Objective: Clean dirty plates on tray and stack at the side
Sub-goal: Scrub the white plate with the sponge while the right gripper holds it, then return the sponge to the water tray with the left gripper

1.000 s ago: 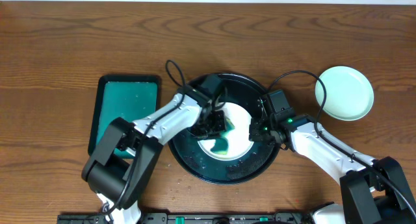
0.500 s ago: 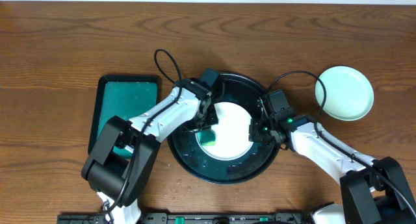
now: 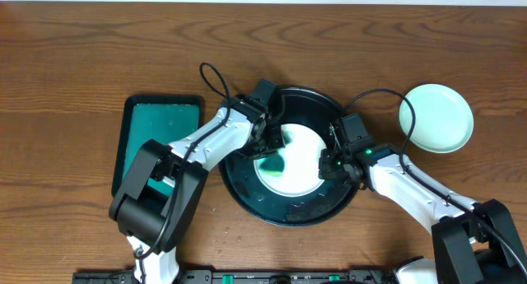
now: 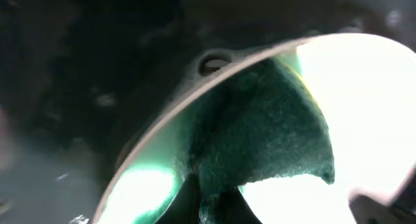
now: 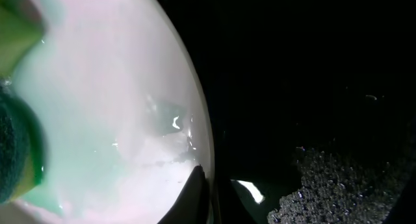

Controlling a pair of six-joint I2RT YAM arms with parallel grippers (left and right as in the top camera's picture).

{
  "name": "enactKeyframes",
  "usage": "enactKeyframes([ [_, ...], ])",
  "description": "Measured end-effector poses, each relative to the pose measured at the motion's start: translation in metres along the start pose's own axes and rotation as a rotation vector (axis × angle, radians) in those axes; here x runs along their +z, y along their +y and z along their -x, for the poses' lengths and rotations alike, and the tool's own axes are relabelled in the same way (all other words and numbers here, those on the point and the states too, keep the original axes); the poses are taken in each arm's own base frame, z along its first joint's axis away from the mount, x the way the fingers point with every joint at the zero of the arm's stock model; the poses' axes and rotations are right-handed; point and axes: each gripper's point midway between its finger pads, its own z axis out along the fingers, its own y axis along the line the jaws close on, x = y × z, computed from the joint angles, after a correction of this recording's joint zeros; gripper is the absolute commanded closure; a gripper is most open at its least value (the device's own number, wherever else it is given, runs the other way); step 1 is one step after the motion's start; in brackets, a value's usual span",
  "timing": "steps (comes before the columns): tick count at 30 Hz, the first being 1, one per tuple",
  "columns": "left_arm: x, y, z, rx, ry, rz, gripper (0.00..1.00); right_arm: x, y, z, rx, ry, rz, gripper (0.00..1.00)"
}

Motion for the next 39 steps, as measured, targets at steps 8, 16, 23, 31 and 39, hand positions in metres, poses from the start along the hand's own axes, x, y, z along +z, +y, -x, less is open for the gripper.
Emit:
enactKeyframes([
  [8,0.014,-0.045,-0.004,0.056,0.085,-0.245,0.93,-0.001,-0.009,0.004,0.009,-0.019,-0.041,0.99],
  [16,0.021,-0.073,-0.023,0.104,0.187,-0.389,0.93,-0.001,-0.009,0.004,0.009,-0.019,-0.04,0.99],
  [23,0.01,-0.084,-0.021,0.092,0.247,-0.468,0.93,-0.001,-0.009,0.004,0.009,-0.019,-0.04,0.99],
  [31,-0.016,-0.069,0.0,0.017,0.248,-0.459,0.93,-0.001,-0.009,0.004,0.009,-0.019,-0.04,0.99],
  [39,-0.082,0.003,0.003,-0.049,0.074,-0.107,0.93,-0.001,-0.009,0.004,0.009,-0.02,-0.039,0.99],
])
